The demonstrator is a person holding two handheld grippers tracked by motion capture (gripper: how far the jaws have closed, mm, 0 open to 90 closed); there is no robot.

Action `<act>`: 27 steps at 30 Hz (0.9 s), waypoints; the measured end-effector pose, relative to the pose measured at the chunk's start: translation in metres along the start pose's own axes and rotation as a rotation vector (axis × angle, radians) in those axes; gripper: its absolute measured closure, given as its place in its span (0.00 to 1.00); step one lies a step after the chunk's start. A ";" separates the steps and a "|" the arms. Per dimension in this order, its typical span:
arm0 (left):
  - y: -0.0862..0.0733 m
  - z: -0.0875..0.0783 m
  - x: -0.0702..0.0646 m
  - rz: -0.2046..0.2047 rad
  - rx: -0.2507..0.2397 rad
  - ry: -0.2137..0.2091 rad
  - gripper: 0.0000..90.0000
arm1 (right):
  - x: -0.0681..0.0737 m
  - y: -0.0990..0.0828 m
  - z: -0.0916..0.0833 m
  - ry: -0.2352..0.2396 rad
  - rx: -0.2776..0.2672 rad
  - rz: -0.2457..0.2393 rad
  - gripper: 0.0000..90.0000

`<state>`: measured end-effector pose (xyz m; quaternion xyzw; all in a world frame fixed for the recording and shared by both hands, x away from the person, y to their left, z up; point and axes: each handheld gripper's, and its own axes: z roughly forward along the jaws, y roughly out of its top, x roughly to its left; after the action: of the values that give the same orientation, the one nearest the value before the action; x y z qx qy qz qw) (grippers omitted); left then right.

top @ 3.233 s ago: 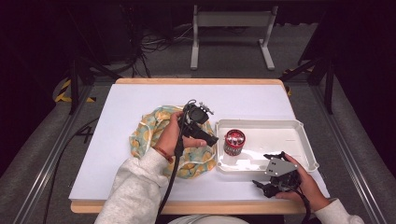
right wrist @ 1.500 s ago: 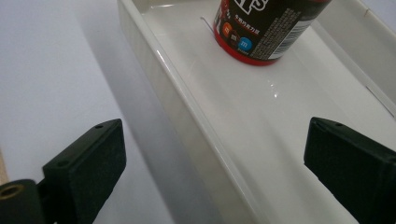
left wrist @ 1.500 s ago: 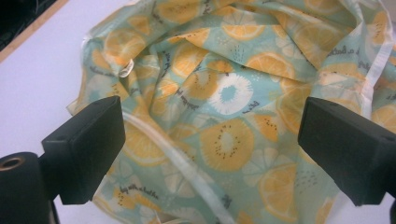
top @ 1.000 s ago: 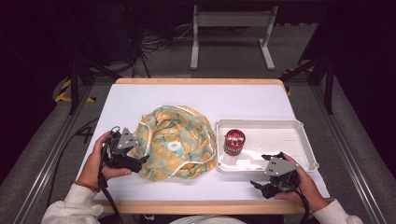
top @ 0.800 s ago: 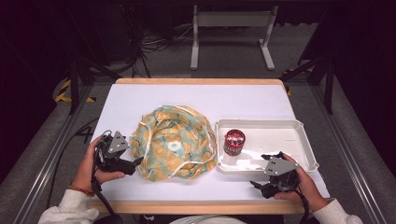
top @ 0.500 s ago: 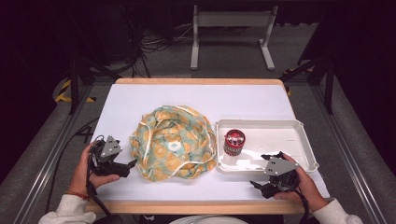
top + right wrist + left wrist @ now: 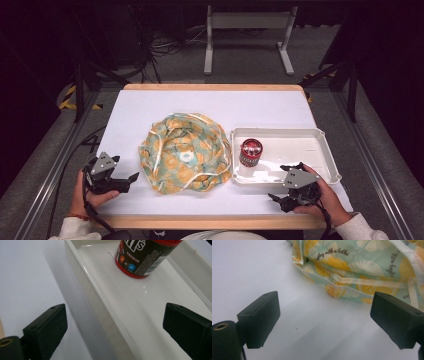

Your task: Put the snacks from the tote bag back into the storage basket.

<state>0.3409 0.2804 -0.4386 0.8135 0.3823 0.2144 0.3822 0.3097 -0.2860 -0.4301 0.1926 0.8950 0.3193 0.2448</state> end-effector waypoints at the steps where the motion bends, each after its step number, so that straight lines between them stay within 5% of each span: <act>1: -0.001 -0.001 0.000 -0.014 -0.009 -0.008 0.11 | 0.000 0.000 0.000 0.002 0.000 -0.002 0.07; 7: -0.005 -0.005 -0.003 -0.057 -0.047 -0.029 0.11 | -0.001 0.000 0.002 -0.002 0.006 -0.003 0.07; 27: -0.005 -0.003 -0.007 -0.046 -0.042 -0.032 0.11 | -0.001 0.000 0.002 -0.003 0.009 -0.004 0.07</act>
<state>0.3325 0.2783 -0.4416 0.7997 0.3902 0.2003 0.4100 0.3114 -0.2856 -0.4316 0.1926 0.8965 0.3144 0.2459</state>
